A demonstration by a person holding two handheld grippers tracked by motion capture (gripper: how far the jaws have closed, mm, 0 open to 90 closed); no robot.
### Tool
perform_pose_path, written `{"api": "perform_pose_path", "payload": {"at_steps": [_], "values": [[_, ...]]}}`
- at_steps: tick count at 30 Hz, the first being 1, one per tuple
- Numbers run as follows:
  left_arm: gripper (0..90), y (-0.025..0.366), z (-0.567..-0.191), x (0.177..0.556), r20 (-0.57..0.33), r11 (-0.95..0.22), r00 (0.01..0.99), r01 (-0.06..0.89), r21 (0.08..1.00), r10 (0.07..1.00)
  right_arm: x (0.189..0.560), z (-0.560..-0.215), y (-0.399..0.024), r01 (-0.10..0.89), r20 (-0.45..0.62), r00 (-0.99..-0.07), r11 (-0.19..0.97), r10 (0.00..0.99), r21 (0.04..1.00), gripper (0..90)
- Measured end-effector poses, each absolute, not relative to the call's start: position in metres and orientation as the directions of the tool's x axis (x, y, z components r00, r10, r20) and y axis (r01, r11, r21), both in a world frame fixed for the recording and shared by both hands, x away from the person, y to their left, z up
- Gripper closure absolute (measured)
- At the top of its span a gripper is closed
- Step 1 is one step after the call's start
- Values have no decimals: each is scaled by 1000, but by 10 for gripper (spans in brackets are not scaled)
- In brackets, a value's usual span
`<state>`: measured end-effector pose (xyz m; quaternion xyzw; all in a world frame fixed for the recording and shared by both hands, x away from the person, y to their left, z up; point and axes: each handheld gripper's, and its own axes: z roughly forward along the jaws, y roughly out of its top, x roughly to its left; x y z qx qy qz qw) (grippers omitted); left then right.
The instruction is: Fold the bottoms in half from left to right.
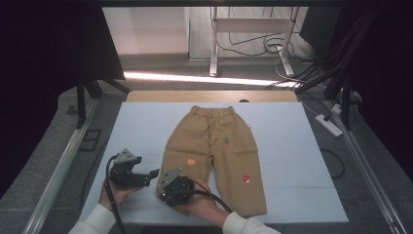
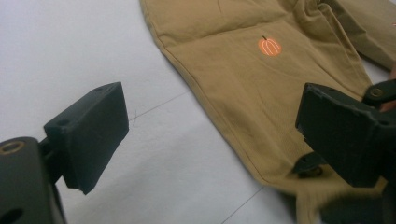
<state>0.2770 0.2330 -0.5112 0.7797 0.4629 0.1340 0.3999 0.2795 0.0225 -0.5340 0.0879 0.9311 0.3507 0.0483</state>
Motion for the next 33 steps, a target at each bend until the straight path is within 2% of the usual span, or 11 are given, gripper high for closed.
{"api": "perform_pose_path", "payload": {"at_steps": [2,3,6,12,17,33], "values": [[94,233,-511,278,-163,-250,536,614,748,829,283,-532,18,145,-18,-978,744,207,652,858],[94,233,-511,278,-164,-249,536,614,749,828,286,-531,16,159,4,-979,745,206,648,868],[94,231,-511,280,-164,-251,538,615,748,827,288,-528,8,190,57,-977,714,206,674,873],[103,227,-510,288,-190,-238,537,627,742,822,281,-519,-2,152,30,-982,691,186,707,872],[105,221,-508,299,-209,-234,546,631,740,811,282,-519,-5,171,60,-981,679,184,714,872],[108,215,-504,321,-214,-260,568,637,726,794,279,-520,-5,158,51,-983,680,174,716,871]]}}
